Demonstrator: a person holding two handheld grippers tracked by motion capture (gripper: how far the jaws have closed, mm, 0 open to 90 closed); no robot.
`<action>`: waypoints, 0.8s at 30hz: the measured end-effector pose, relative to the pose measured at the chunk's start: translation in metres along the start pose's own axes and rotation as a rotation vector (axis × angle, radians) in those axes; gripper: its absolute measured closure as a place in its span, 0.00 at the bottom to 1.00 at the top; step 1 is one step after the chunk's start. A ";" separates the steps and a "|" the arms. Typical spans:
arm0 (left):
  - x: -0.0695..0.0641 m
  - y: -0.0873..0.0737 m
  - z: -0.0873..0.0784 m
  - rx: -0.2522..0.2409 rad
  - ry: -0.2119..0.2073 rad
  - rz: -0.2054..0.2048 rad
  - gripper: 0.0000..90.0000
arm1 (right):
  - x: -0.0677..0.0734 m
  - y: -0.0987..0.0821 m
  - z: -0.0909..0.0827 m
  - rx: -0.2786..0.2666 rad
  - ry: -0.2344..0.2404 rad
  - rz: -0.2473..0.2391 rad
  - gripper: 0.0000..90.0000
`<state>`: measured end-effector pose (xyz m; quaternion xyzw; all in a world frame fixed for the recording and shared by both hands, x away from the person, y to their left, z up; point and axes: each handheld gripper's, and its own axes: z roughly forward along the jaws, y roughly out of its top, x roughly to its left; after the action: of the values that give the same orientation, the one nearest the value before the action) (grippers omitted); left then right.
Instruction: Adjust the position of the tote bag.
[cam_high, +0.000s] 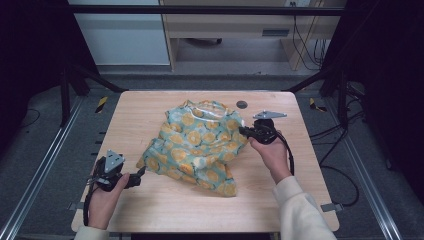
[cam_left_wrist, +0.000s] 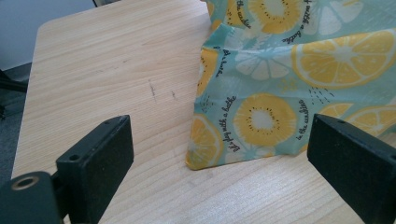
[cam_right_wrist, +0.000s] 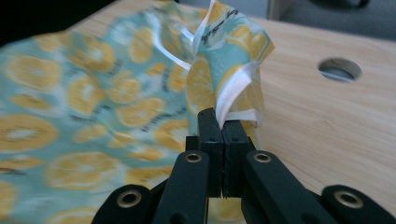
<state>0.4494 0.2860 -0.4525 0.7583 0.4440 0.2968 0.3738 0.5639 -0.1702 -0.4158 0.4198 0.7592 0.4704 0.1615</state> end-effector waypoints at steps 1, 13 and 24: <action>0.000 0.000 0.000 0.000 0.000 0.006 0.08 | 0.006 0.002 -0.003 -0.009 0.013 -0.013 1.00; 0.000 0.001 0.003 0.009 -0.013 0.014 0.08 | 0.062 0.018 -0.023 -0.046 0.114 -0.141 1.00; -0.003 0.001 0.003 0.025 -0.019 0.022 0.08 | 0.080 0.025 -0.029 -0.053 0.149 -0.174 1.00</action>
<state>0.4509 0.2823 -0.4535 0.7705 0.4358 0.2880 0.3653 0.5095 -0.1192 -0.3681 0.3119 0.7899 0.5045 0.1559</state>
